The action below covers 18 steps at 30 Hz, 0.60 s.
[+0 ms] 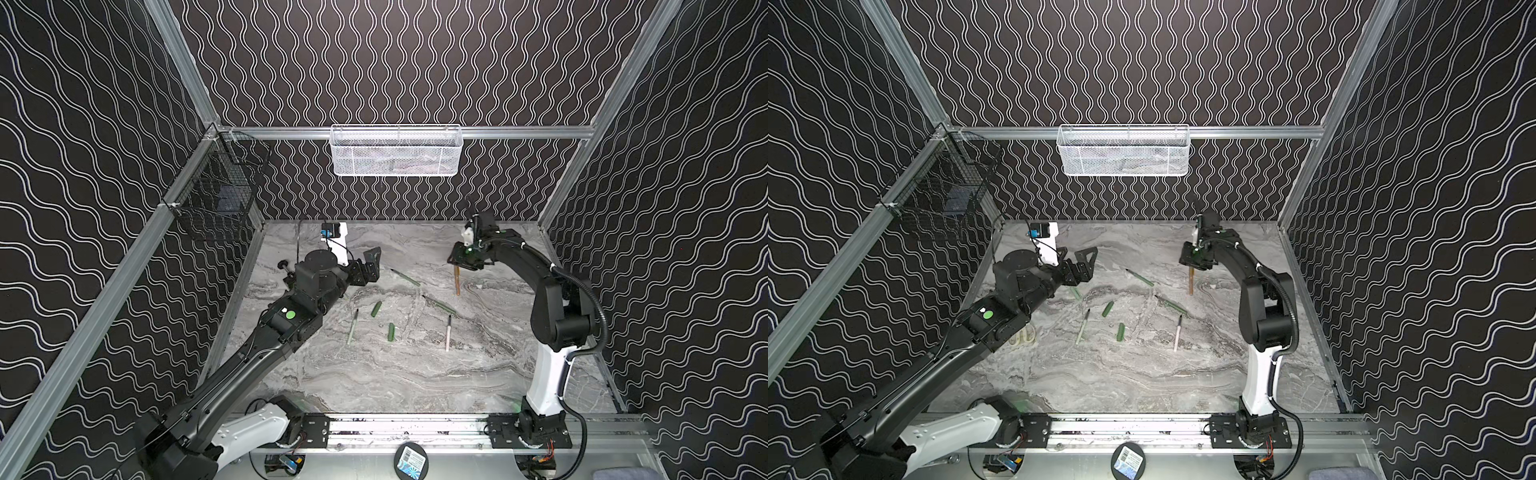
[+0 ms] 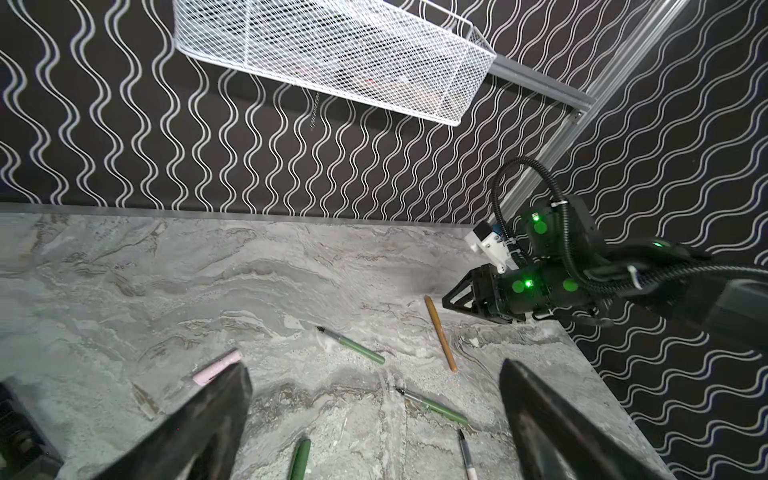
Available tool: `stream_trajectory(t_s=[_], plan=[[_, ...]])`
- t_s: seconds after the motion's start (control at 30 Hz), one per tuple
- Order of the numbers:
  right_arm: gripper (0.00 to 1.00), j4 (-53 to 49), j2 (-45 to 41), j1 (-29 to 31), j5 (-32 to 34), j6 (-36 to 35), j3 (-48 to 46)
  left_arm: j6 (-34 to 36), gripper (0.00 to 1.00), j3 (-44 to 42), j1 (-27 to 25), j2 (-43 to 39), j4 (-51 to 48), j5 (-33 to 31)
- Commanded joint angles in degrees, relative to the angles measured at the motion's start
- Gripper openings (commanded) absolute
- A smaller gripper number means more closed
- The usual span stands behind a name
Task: Insert the pens into the pen caps
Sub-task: 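Lower the left gripper onto the pink cap while the right moves toward the pink pen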
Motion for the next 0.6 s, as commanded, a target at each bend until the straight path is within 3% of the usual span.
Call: stream_trajectory(t_s=[0.0,0.07,0.17,0.33,0.43,0.57], plan=[[0.49,7.06,0.47,6.47,3.90,4.22,0.88,0.18,0.96,0.48,2.02,-0.89,0.27,-1.41],[0.59,9.55,3.69,11.81,5.85,4.23,4.12,-1.04,0.96,0.14,3.76,-1.67,0.49,-0.86],[0.70,7.32,13.01,16.54,7.38,2.40,16.69,-1.79,0.96,-0.07,6.21,-2.75,1.07,0.58],[0.75,-1.25,29.50,20.27,6.79,1.54,39.01,-0.45,0.96,-0.56,7.24,-4.90,1.18,-1.49],[0.70,0.88,30.71,20.77,4.29,2.50,37.94,0.46,0.95,-1.96,7.26,-5.73,2.80,-1.74],[0.67,11.37,21.02,20.92,4.23,4.26,23.10,2.45,0.90,-1.12,7.67,-2.40,1.27,-5.28]])
